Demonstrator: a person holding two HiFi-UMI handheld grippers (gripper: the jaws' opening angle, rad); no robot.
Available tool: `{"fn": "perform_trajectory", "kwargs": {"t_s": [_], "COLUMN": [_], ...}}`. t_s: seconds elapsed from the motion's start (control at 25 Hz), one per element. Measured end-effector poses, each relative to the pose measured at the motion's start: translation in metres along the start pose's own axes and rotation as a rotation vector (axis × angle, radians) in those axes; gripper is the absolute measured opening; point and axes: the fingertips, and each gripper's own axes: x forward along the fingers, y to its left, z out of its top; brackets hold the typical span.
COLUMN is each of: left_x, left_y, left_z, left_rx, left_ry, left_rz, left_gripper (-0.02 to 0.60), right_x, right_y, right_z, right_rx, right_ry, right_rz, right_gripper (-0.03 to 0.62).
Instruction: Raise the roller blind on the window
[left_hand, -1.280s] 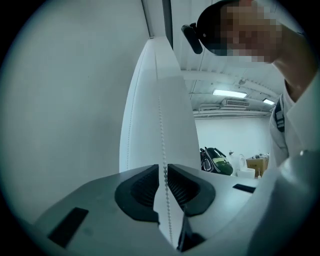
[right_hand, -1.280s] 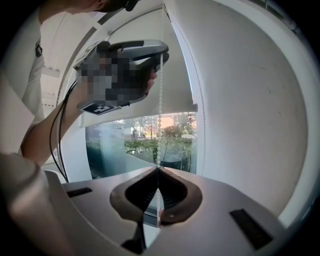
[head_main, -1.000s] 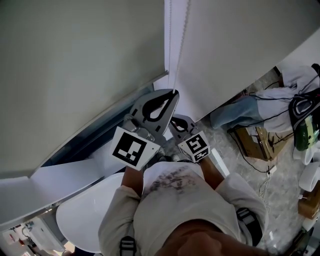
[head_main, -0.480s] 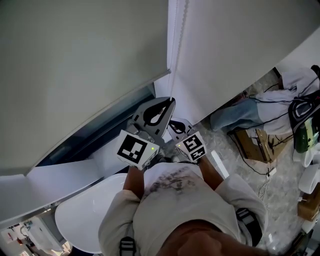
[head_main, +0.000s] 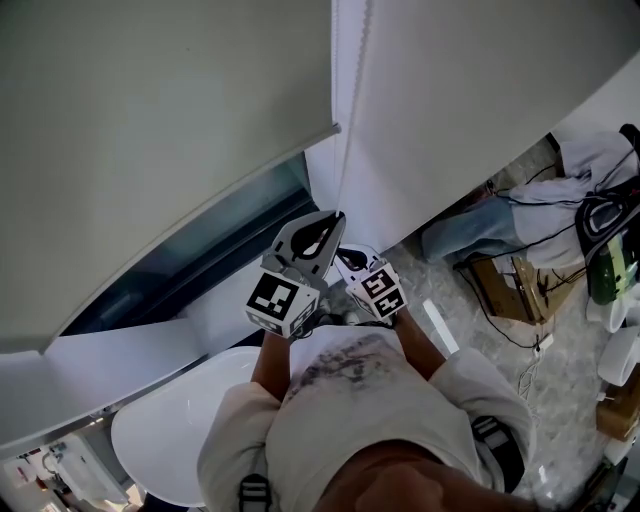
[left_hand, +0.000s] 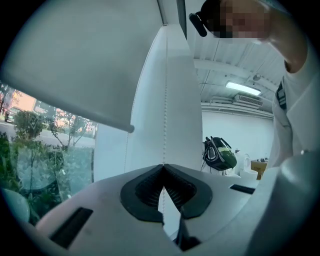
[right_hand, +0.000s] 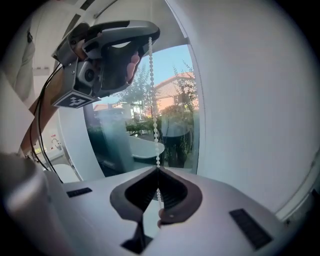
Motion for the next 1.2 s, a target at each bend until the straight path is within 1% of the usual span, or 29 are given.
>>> {"fn": "perform_trajectory", "kwargs": {"t_s": [0.2,0.44,1.0,1.2], "left_x": [0.003,0.003,0.006,0.0], "left_y": [0.0,0.0,-0.003,-0.005], "left_z": [-0.021,-0.038,-0.085,-0.089], "left_rx": [-0.026,-0.058,-0.103,-0.106], "left_ry": [0.038,0.045,0.122,0.127], "left_rz": [0.004,0.008,0.029,0.028], "left_gripper": [0.008,0.008,0.008,0.008], "right_x": [0.007,0.012,0.02,0.019], "right_y": [-0.002,-0.001,0.0,0.005], "right_z": [-0.02,-0.037,-0.081,-0.087], "right_rx": [0.014,0.028,0.041,0.03], "right_ry": [0.044,0.087,0.22,0.238], "right_rz": [0.011,0.02,0.052,0.045], "right_gripper": [0.062,0.061,0.061,0.063]}}
